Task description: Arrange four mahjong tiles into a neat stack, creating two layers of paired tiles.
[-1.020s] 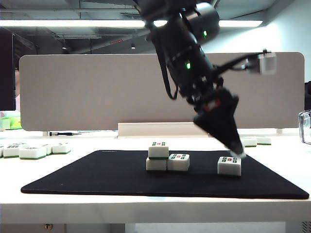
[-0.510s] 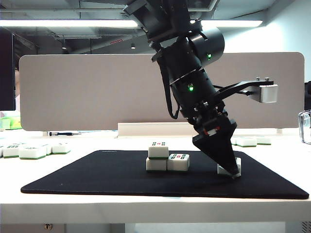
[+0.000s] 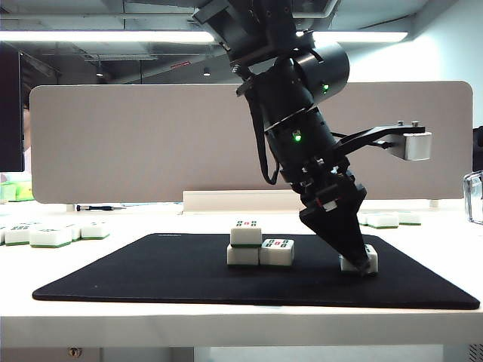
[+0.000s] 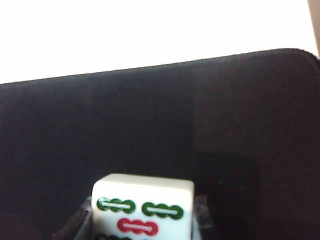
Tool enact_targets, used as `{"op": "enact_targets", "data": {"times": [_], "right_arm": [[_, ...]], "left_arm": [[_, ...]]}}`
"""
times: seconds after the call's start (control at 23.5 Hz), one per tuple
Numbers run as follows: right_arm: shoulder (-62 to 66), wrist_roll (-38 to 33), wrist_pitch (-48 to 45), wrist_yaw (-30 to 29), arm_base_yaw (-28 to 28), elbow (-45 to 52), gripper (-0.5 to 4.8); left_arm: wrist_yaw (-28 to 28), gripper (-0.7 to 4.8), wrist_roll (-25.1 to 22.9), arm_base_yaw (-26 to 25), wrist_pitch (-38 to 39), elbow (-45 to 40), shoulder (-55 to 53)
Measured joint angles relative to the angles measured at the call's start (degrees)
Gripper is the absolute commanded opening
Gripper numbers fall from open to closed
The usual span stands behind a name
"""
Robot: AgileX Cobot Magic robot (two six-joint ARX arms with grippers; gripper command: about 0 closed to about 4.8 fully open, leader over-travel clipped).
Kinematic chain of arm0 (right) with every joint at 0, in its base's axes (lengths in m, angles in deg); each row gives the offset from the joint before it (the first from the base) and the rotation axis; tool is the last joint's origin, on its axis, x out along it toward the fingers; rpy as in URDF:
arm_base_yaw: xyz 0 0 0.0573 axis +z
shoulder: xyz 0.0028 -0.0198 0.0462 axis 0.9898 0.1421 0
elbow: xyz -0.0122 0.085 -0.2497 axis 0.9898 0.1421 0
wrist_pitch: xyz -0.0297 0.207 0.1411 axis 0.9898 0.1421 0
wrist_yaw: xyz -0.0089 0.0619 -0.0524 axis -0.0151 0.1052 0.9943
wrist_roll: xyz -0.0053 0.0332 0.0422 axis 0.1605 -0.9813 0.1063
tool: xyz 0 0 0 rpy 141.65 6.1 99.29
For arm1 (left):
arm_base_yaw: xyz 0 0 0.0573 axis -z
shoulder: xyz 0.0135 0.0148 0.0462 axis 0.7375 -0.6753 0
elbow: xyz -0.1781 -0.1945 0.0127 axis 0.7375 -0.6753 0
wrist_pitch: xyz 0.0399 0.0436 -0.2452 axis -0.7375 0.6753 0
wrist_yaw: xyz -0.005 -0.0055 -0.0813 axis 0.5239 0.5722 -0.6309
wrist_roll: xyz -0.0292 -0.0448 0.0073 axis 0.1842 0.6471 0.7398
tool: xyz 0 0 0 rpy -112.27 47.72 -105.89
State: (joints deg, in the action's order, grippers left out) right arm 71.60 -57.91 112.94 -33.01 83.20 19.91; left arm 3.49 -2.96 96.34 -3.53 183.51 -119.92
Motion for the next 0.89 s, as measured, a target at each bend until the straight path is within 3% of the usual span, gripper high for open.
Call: {"op": "enact_targets", "data": {"times": [0.47, 0.68, 0.89], "right_arm": [[0.0, 0.0, 0.0, 0.3, 0.0, 0.0, -0.01], [0.0, 0.0, 0.0, 0.3, 0.0, 0.0, -0.01], [0.0, 0.0, 0.0, 0.3, 0.0, 0.0, -0.01]], "left_arm": [[5.3, 1.51, 2.4, -1.7, 1.9, 0.1, 7.1], [6.5, 1.51, 2.6, -5.7, 10.4, 0.1, 6.6], [6.5, 1.51, 2.6, -5.9, 12.3, -0.2, 6.5]]}}
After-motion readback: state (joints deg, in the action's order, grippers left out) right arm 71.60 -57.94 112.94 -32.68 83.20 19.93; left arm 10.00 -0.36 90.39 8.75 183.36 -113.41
